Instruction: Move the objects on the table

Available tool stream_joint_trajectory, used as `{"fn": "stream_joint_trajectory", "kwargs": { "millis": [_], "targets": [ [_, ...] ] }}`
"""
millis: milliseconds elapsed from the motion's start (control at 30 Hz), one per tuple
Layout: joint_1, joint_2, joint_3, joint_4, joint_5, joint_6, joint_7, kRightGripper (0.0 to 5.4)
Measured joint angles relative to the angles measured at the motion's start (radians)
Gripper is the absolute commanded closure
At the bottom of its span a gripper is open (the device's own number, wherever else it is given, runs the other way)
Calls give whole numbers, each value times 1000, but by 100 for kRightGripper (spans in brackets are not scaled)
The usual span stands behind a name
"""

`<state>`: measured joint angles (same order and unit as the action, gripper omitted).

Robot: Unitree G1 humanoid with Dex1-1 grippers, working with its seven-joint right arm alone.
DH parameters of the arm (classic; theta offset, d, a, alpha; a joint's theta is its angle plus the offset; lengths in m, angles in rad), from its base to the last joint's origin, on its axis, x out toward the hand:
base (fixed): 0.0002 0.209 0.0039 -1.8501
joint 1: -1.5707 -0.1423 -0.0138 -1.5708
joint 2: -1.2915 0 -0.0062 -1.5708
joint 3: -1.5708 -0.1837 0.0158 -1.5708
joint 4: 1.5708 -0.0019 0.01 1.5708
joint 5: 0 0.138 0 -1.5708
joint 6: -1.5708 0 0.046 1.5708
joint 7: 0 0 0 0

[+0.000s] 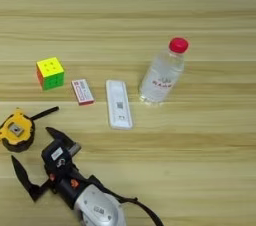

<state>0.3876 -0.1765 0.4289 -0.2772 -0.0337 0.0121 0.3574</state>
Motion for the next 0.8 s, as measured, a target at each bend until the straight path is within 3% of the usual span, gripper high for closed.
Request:
{"fn": "stream_joint_trajectory", "kwargs": {
  "millis": [367,800],
  "targets": [
    [-98,-2,13,105,-43,-26,10,3],
    [-196,38,12,206,-43,-25,18,3]
  ]
}}
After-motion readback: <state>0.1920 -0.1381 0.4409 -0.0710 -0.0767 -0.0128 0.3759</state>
